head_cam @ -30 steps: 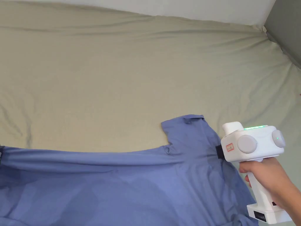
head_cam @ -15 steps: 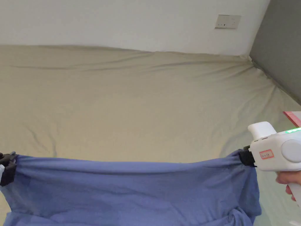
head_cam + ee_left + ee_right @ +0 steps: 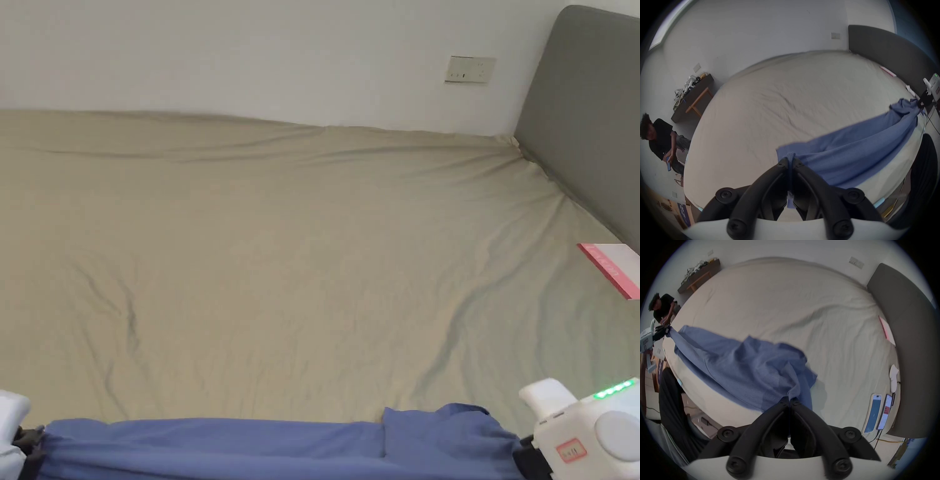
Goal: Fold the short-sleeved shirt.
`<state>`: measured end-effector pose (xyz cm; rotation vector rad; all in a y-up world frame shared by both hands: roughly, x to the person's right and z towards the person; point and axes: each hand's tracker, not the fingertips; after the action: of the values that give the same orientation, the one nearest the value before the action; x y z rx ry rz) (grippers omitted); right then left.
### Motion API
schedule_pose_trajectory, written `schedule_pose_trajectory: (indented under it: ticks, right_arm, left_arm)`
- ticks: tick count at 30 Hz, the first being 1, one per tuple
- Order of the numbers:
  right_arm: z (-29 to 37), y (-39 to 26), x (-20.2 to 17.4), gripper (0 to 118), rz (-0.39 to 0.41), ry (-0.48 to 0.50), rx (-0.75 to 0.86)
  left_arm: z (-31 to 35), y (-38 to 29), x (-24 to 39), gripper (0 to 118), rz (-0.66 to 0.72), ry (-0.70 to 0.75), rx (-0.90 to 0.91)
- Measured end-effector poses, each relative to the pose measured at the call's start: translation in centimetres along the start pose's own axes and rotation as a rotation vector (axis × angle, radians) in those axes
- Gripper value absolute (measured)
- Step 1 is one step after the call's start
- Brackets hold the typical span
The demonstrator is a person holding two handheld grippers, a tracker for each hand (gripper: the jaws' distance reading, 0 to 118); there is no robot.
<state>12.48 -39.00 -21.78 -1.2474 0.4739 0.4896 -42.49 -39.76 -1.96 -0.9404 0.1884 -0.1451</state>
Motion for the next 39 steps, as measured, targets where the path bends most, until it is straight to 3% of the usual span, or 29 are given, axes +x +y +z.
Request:
schedule_pose_trajectory:
  ticks: [2,7,13,18,21,22,23,24,25,26,28,30,32,35,37,39]
  right_arm:
    - [-1.4,-0.9,-0.3,2,0.026,-0.046,-0.024]
    - [-4.9,-2.1,-0.3,2,-0.024,0.014,-0.112]
    - [-7.1,-1.7,-0.5,2,-0.018,-0.008,-0.134]
    - [-8.4,-0.8,1.0,2,-0.02,-0.011,-0.149]
    - [-7.6,-0.6,-0.2,11,-0.011,-0.018,-0.156]
    - [-7.2,-0.6,-0.5,26,0.029,-0.05,-0.143]
    - [-6.2,-0.5,-1.0,60,0.062,-0.082,-0.111]
    - [-5.0,-0.2,-1.2,86,0.086,-0.109,-0.076]
    - [-3.7,0.2,-1.2,99,0.084,-0.131,-0.036]
    - [-2.4,0.6,-1.1,100,0.072,-0.142,0.006]
    - [1.5,2.1,-1.7,100,0.023,-0.182,0.159]
    - [5.5,3.0,-3.3,100,0.009,-0.296,0.393]
    - [9.5,3.3,-5.4,100,0.035,-0.308,0.589]
    - [14.3,4.4,-8.3,100,-0.047,-0.327,0.766]
    - [16.8,4.4,-10.3,100,-0.09,-0.254,0.898]
    - [17.8,4.4,-12.4,98,-0.106,-0.284,0.961]
  left_arm:
    - [-0.6,-0.9,0.3,2,-0.005,-0.017,-0.034]
    - [-3.6,-2.7,0.6,2,-0.051,-0.03,-0.103]
    - [-6.4,-4.0,1.5,2,-0.123,-0.041,-0.204]
    - [-7.5,-4.4,1.6,2,-0.098,-0.056,-0.232]
    - [-7.4,-4.2,1.4,3,-0.08,-0.06,-0.236]
    - [-7.2,-4.1,1.2,10,-0.079,-0.064,-0.235]
    - [-6.8,-4.0,1.1,29,-0.077,-0.068,-0.232]
    - [-6.3,-3.7,0.9,54,-0.078,-0.065,-0.216]
    - [-5.2,-3.1,0.8,85,-0.071,-0.061,-0.194]
    - [-4.6,-2.7,0.6,111,-0.053,-0.058,-0.171]
    - [-2.3,-0.9,-0.3,114,0.02,-0.086,-0.076]
    - [0.9,1.3,-0.8,114,0.077,-0.093,0.072]
    - [4.2,3.5,-0.4,114,0.102,-0.024,0.236]
    - [9.3,6.7,0.8,114,0.166,0.065,0.503]
    - [12.3,8.3,2.2,112,0.218,0.083,0.656]
    - [14.3,9.6,3.8,104,0.206,0.068,0.712]
